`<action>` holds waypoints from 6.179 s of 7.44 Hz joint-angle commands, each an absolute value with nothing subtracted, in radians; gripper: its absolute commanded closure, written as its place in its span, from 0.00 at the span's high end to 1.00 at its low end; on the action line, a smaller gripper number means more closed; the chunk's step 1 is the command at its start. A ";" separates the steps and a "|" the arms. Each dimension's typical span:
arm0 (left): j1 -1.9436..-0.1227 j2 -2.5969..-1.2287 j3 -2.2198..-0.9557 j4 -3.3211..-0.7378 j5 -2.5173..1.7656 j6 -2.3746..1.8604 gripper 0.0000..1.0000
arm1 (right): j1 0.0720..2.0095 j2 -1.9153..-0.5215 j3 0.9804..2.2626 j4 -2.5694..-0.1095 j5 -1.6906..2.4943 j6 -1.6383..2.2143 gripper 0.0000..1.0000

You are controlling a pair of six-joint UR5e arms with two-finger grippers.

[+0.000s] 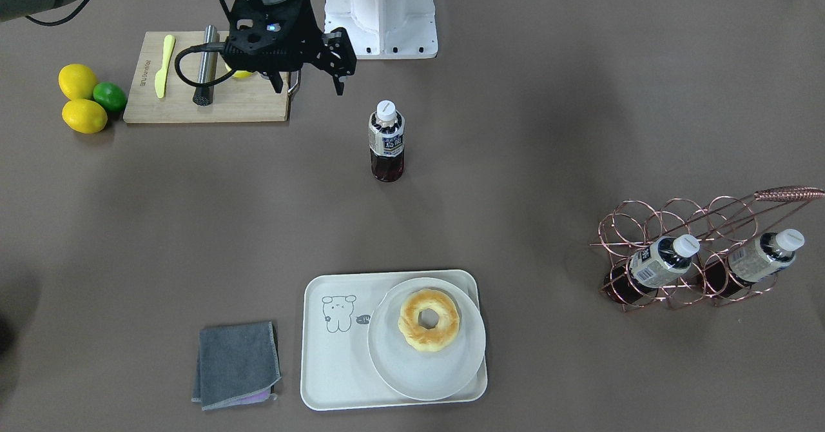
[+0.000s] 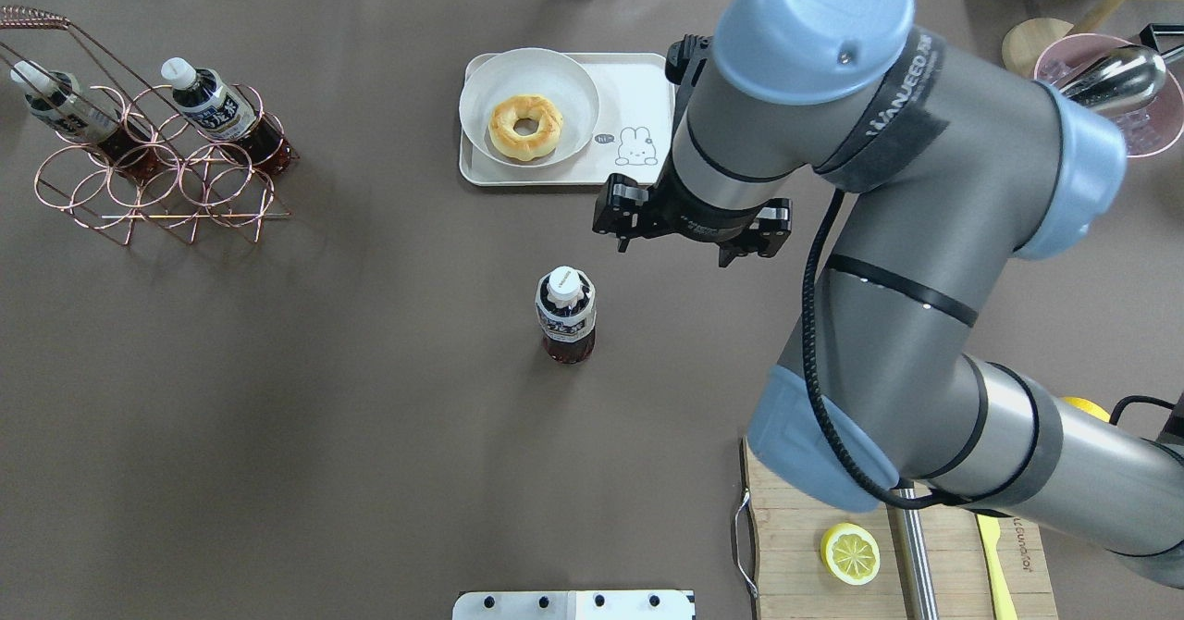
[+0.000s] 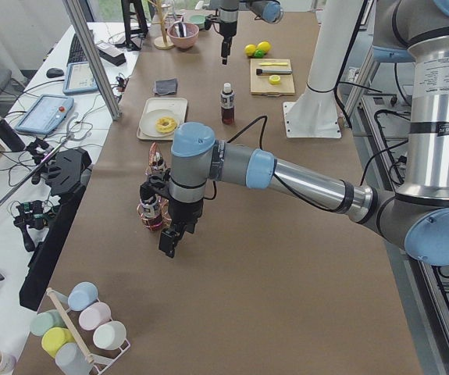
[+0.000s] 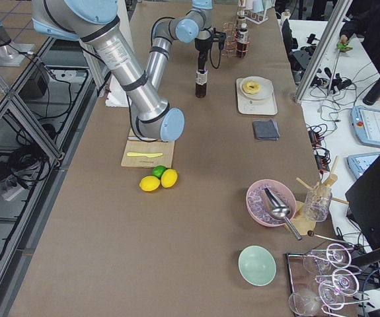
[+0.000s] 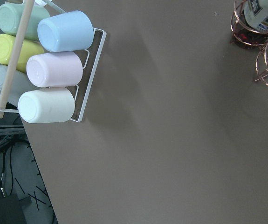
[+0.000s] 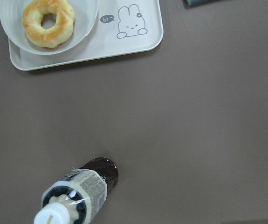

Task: Place tea on tray
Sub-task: 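Move the right gripper over the standing tea bottle and lower onto it, then grasp the bottle with the right gripper and lift it onto the tray, then lower the bottle onto the tray beside the doughnut bowl and release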

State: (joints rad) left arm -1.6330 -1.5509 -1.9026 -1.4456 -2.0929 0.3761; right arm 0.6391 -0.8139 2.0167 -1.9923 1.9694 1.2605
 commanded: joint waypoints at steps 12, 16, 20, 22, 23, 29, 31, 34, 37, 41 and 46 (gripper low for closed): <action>-1.664 -1.565 -1.844 -1.465 -2.092 0.443 0.98 | 0.499 -0.653 1.772 -1.928 1.813 1.262 0.52; -1.664 -1.569 -1.827 -1.466 -2.092 0.443 0.98 | 0.499 -0.650 1.767 -1.928 1.795 1.256 0.01; -1.664 -1.571 -1.827 -1.465 -2.092 0.442 0.98 | 0.564 -0.586 1.766 -1.980 1.825 1.246 0.00; -1.664 -1.572 -1.828 -1.466 -2.092 0.440 0.98 | 0.655 -0.577 1.720 -1.985 1.883 1.197 0.00; -1.664 -1.572 -1.832 -1.466 -2.092 0.440 0.98 | 0.722 -0.577 1.697 -1.985 1.931 1.121 0.00; -1.661 -1.595 -1.830 -1.466 -2.094 0.437 0.98 | 0.956 -0.414 1.148 -1.746 2.056 0.942 0.00; -1.660 -1.598 -1.827 -1.466 -2.094 0.437 0.98 | 0.948 -0.413 1.083 -1.669 2.056 0.950 0.00; -1.657 -1.600 -1.821 -1.466 -2.094 0.437 0.98 | 0.908 -0.414 1.071 -1.634 2.045 0.966 0.00; -1.657 -1.598 -1.819 -1.466 -2.094 0.437 0.98 | 0.902 -0.417 1.065 -1.634 2.042 0.965 0.00; -1.657 -1.598 -1.816 -1.466 -2.094 0.437 0.98 | 0.902 -0.420 1.066 -1.614 2.033 0.968 0.59; -1.657 -1.600 -1.818 -1.466 -2.094 0.439 0.98 | 0.911 -0.416 1.170 -1.699 2.066 1.005 1.00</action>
